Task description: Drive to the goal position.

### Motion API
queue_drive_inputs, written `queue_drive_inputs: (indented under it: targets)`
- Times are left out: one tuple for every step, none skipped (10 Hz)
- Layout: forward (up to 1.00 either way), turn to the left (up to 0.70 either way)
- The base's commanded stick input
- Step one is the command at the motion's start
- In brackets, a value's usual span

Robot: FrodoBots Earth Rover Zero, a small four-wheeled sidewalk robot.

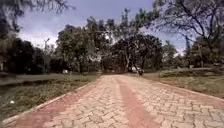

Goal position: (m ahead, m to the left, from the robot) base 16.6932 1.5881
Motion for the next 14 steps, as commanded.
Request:
queue_drive_inputs:
  targets:
    - [0.7, 0.0]
    - [0.7, 0.0]
    - [0.7, 0.0]
    - [0.7, 0.0]
    - [0.7, 0.0]
    - [0.7, 0.0]
    - [0.7, 0.0]
    - [0.7, 0.0]
    - [0.7, 0.0]
    - [0.7, 0.0]
    - [0.7, 0.0]
    - [0.7, 0.0]
    - [0.7, 0.0]
    - [0.7, 0.0]
